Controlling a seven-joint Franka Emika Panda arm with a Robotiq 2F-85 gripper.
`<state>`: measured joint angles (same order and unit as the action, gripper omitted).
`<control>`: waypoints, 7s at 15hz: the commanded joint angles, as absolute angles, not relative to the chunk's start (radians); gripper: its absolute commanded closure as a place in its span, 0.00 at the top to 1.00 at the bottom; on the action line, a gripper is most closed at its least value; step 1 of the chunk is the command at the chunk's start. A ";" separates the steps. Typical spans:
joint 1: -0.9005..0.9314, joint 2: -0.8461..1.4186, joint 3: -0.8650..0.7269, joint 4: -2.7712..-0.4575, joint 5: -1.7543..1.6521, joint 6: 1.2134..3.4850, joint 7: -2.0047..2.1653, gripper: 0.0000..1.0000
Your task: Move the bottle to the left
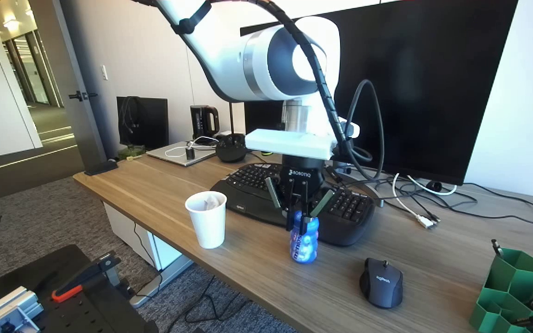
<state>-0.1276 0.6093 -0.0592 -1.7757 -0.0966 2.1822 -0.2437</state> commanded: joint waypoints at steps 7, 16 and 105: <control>-0.131 0.617 -0.059 -1.762 -0.114 2.192 -0.251 0.26; -0.133 0.601 -0.060 -1.774 -0.115 2.218 -0.255 0.27; -0.111 0.608 -0.052 -1.690 -0.165 2.257 -0.198 1.00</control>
